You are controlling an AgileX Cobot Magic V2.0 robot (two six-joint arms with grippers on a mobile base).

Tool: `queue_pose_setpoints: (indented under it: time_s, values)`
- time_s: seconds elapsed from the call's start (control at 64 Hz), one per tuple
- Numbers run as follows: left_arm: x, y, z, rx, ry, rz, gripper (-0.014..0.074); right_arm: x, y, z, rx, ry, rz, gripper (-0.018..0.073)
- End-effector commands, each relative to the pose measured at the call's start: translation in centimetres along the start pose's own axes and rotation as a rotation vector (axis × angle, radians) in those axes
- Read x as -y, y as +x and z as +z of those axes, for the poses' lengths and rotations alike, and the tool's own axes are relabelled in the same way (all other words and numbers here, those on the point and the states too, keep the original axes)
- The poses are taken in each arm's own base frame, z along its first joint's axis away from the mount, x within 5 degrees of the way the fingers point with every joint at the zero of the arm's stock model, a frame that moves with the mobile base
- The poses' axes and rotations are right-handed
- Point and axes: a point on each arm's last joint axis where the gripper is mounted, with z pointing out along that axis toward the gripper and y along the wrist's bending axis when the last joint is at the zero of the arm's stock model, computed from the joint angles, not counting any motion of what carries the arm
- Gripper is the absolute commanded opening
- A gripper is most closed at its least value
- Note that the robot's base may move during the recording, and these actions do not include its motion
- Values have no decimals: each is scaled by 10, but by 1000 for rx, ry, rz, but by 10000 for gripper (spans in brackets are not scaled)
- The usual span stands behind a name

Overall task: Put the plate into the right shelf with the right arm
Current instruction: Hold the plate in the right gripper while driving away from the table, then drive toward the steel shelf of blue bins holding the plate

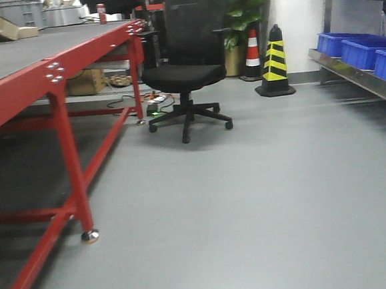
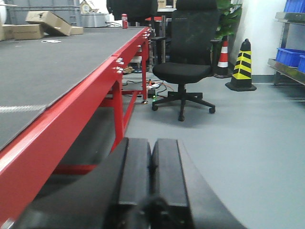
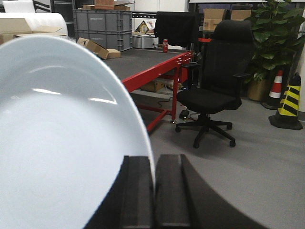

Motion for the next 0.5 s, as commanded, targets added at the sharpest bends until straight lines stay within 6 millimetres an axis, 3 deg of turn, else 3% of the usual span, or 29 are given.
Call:
queue_pose_setpoints:
  time_s: [0.0,0.484]
  values:
    - [-1,-5,-1,82,-15,-5,-47,-2,-16,0,109,-17,-18,51]
    - [-1,-5,-1,82,-15,-5,-47,-2,-16,0,109,-17,-18,51]
